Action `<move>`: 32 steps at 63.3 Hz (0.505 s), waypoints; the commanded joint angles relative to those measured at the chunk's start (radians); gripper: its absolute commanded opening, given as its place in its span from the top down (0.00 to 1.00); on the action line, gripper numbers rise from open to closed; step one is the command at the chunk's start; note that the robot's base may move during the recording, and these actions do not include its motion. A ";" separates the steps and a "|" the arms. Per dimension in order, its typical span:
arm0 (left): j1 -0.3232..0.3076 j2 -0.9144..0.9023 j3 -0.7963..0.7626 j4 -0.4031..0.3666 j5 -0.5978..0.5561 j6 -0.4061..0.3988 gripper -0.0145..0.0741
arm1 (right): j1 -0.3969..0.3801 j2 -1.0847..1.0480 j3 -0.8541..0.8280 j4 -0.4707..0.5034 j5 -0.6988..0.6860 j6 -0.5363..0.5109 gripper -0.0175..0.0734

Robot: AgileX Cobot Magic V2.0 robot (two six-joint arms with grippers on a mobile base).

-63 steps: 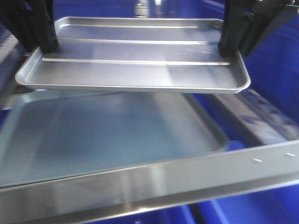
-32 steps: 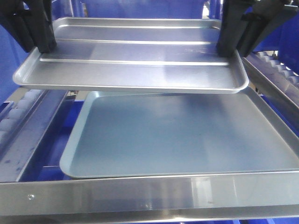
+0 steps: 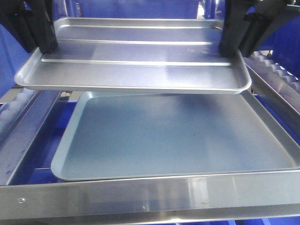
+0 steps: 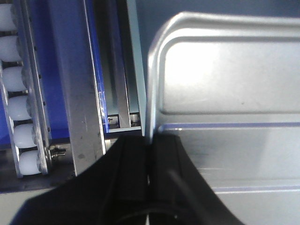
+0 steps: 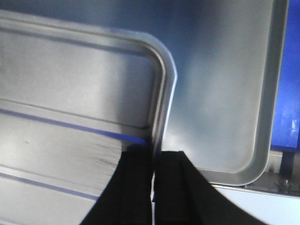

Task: Grab silver tray and stack on right shelf
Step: 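Carry the tray over the larger grey-blue tray on the other shelf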

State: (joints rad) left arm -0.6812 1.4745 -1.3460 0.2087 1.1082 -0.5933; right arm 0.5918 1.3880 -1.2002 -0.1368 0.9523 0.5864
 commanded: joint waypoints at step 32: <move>-0.005 -0.042 -0.033 0.038 -0.016 0.001 0.94 | -0.001 -0.037 -0.036 -0.037 -0.018 -0.025 0.74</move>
State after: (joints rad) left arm -0.6812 1.4745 -1.3460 0.2087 1.1082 -0.5933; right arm 0.5918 1.3880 -1.2002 -0.1368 0.9523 0.5864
